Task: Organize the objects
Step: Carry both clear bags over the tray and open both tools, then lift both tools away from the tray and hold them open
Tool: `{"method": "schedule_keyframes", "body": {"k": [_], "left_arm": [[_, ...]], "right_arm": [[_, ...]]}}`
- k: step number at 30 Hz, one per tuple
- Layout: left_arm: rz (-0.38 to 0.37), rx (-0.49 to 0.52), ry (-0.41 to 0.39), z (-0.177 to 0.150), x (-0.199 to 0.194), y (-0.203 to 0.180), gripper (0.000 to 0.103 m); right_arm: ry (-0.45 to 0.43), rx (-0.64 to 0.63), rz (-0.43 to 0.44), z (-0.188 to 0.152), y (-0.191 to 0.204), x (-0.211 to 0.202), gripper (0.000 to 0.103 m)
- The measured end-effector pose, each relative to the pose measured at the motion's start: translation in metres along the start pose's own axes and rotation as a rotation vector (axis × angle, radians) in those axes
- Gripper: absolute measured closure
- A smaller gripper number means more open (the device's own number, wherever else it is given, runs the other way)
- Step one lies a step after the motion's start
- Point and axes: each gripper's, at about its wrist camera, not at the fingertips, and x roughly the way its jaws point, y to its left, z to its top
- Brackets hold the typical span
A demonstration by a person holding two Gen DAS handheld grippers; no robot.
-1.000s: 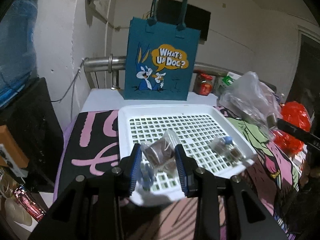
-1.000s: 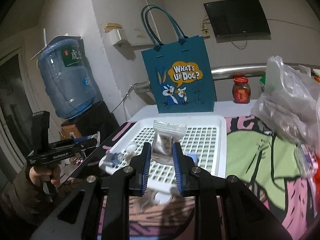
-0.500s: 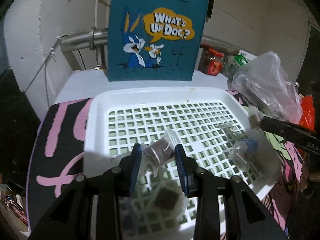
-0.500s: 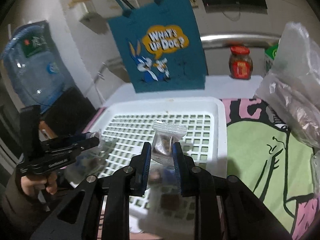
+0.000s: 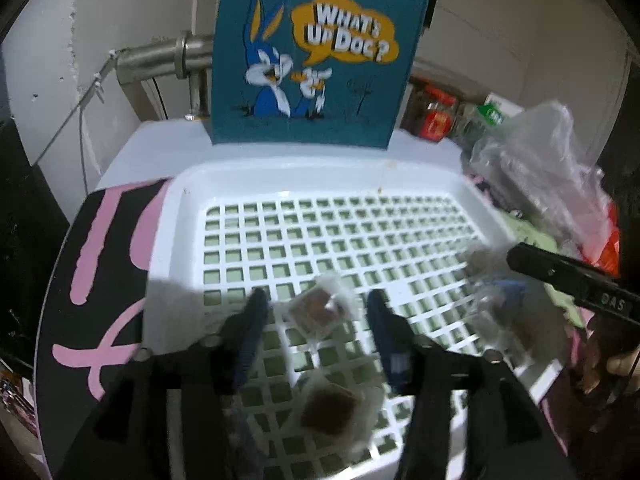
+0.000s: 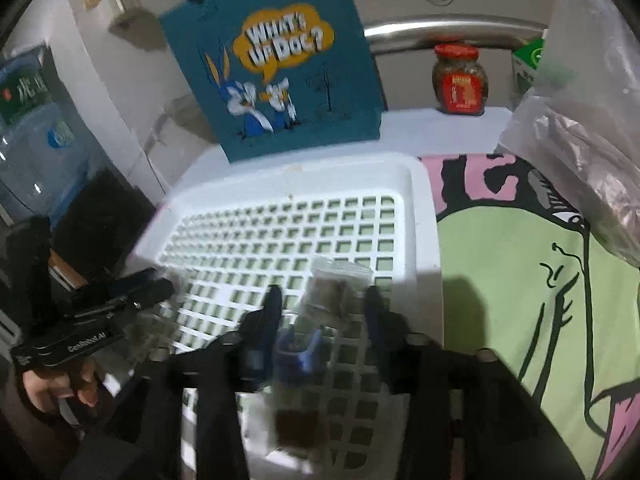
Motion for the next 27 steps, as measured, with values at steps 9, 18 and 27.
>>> {"method": "schedule_keyframes", "body": {"k": [9,18,27], "left_arm": [[-0.017,0.036,-0.139,-0.014,-0.071,-0.012,0.032],[-0.020,0.066,-0.258,-0.041,-0.123,-0.021,0.029],[-0.018,0.089,-0.280,-0.065,-0.140,-0.036,0.029]], "right_arm": [[-0.236,-0.020,0.084,-0.012,0.021,-0.092,0.031],[-0.389,-0.100,0.098,-0.044,0.044,-0.150,0.022],[-0.460,-0.142,0.072,-0.073,0.055,-0.174,0.014]]}}
